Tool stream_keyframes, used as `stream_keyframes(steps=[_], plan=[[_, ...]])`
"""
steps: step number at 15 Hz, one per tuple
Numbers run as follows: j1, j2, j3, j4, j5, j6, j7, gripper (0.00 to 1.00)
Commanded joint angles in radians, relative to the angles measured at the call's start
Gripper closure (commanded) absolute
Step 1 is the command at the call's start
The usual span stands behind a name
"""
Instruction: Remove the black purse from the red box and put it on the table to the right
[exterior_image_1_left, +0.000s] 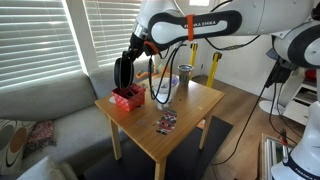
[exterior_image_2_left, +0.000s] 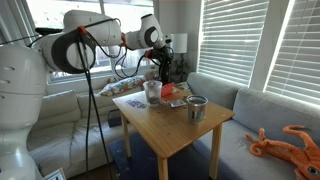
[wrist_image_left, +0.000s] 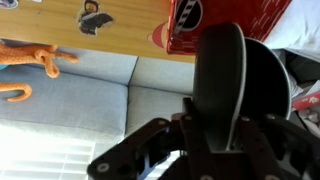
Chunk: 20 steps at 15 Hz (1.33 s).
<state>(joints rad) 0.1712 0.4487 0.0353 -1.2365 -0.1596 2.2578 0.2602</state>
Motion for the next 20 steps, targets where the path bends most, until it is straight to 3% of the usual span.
stream_keyframes(steps=[1,5,7,13,16,20], plan=[[-0.017,-0.162,-0.035,-0.153,-0.013,0.088,0.085,0.97],[-0.018,-0.326,-0.125,-0.320,-0.115,0.104,0.274,0.97],[-0.015,-0.394,-0.149,-0.398,-0.192,-0.006,0.306,0.97],[-0.081,-0.563,-0.075,-0.552,-0.227,-0.383,0.234,0.97],[-0.114,-0.638,-0.042,-0.577,-0.326,-0.624,0.266,0.97],[-0.139,-0.651,-0.035,-0.554,-0.297,-0.832,0.026,0.97]])
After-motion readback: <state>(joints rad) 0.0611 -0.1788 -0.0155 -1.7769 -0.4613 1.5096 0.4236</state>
